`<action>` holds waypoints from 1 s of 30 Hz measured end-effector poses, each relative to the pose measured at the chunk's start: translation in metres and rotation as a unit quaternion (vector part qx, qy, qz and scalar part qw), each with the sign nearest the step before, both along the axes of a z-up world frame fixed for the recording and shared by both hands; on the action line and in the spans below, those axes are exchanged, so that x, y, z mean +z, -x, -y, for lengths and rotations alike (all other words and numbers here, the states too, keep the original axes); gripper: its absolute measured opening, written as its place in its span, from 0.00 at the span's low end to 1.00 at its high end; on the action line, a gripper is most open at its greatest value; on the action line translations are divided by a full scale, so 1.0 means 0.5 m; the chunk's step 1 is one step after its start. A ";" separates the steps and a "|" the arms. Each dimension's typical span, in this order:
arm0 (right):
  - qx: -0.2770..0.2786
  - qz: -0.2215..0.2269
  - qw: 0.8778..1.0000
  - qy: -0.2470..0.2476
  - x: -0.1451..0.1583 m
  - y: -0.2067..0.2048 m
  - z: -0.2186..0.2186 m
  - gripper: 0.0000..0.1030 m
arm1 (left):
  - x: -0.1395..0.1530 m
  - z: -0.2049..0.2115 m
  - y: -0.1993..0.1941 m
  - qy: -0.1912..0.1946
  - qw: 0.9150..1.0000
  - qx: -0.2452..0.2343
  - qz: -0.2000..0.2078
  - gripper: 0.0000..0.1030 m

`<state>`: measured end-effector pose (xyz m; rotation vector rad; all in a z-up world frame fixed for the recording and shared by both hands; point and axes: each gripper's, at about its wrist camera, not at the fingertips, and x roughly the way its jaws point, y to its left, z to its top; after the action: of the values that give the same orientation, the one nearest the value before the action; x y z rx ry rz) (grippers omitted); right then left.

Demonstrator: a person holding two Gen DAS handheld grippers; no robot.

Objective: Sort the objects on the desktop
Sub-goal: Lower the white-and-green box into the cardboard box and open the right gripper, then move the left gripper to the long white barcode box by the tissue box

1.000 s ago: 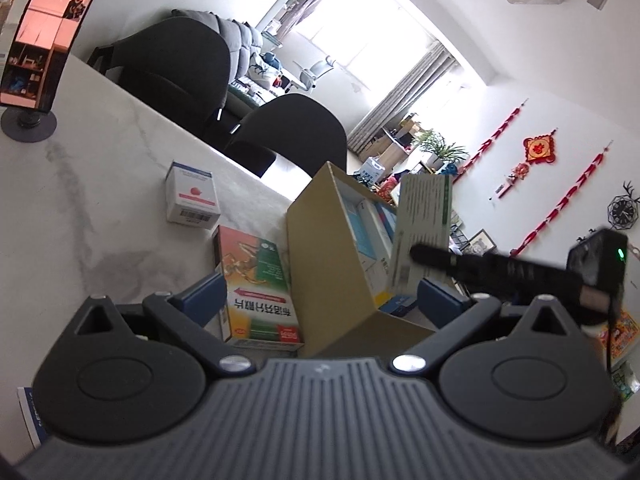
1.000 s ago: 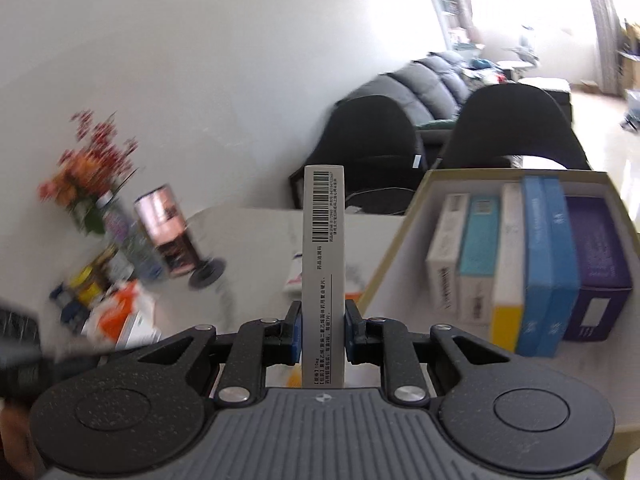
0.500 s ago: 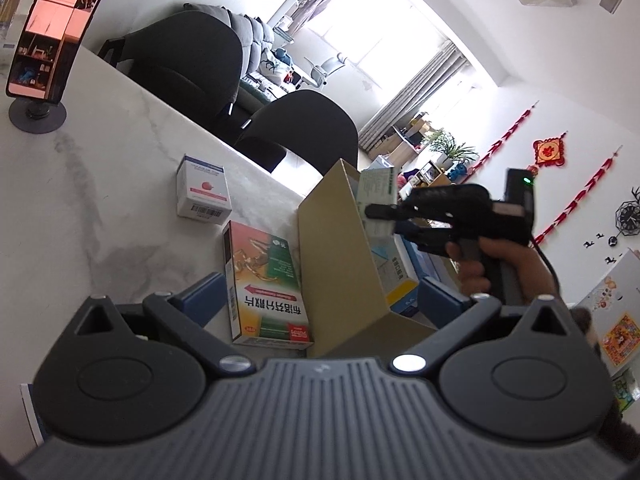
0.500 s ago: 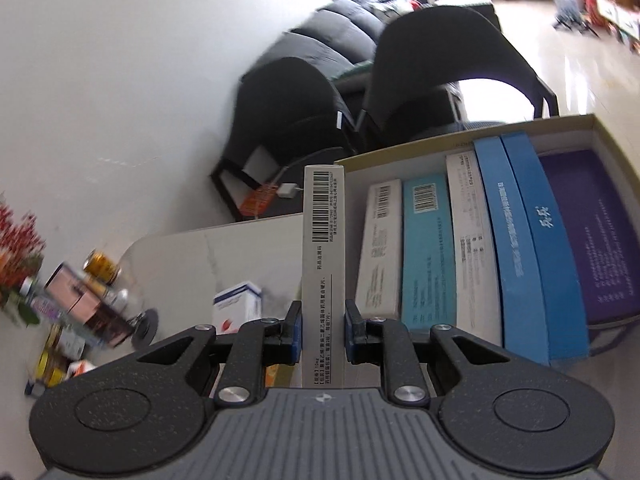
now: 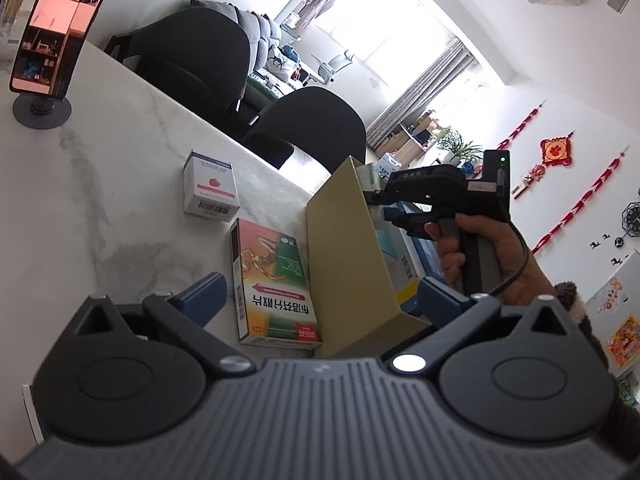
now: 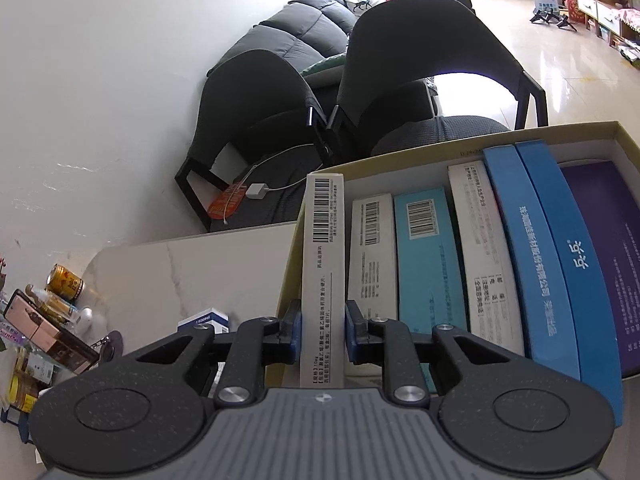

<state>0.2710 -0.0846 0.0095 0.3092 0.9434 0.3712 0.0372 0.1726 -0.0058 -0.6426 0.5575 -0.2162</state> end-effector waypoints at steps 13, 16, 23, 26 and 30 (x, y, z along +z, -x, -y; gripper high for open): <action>-0.004 0.036 0.999 -0.017 0.005 0.023 0.037 0.26 | -0.003 -0.001 0.003 0.003 1.000 0.002 -0.004 1.00; -0.005 0.044 0.999 -0.021 0.006 0.029 0.046 0.17 | -0.004 0.001 0.002 0.004 1.000 0.002 -0.005 1.00; 0.008 0.039 0.999 -0.024 0.039 0.008 0.020 0.15 | -0.007 -0.007 0.005 0.001 1.000 0.008 -0.008 1.00; 0.010 0.039 0.999 -0.025 0.040 0.013 0.022 0.18 | -0.011 -0.017 0.005 0.000 1.000 0.018 -0.011 1.00; 0.013 0.040 0.999 -0.027 0.041 0.020 0.023 0.22 | -0.016 -0.027 0.004 -0.002 1.000 0.027 -0.014 1.00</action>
<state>0.2611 -0.0960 0.0300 0.3301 0.8597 0.4302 0.0350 0.1861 -0.0137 -0.6561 0.5669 -0.1552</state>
